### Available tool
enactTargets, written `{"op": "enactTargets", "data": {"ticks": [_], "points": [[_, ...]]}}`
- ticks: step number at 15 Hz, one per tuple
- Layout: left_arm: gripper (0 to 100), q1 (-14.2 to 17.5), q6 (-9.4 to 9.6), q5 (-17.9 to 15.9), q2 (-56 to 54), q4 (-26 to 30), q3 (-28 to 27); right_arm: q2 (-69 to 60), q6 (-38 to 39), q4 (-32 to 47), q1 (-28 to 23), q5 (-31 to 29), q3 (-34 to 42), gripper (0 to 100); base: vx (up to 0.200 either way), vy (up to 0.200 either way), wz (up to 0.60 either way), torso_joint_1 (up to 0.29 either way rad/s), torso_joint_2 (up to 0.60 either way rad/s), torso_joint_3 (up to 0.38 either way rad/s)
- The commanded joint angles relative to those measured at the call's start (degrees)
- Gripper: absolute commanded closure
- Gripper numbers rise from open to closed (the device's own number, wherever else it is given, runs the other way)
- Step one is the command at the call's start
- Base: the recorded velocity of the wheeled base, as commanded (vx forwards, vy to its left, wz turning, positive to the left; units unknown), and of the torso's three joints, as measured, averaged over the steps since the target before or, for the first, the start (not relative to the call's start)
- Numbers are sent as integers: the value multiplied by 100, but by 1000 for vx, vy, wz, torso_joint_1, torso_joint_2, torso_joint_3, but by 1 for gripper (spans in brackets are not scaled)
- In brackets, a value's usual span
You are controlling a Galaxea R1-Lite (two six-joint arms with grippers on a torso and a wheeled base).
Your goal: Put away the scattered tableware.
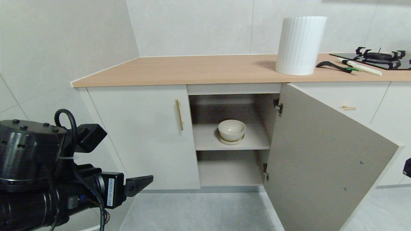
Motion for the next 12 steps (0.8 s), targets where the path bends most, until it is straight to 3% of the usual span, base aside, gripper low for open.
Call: {"op": "enactTargets", "data": {"ticks": [1, 3, 7, 12], "points": [[0, 1, -3, -7, 8, 1, 6, -149, -8, 3, -417, -78, -131, 0, 0, 0, 0, 0, 0, 0], [0, 1, -3, -7, 8, 1, 6, -140, -25, 3, -857, -87, -254, 0, 0, 0, 0, 0, 0, 0], [0, 1, -12, -7, 17, 1, 6, 132, -500, -199, -2245, -131, -404, 0, 0, 0, 0, 0, 0, 0], [0, 1, -12, -7, 17, 1, 6, 703, -491, -1482, -3063, -70, -307, 0, 0, 0, 0, 0, 0, 0]]}}
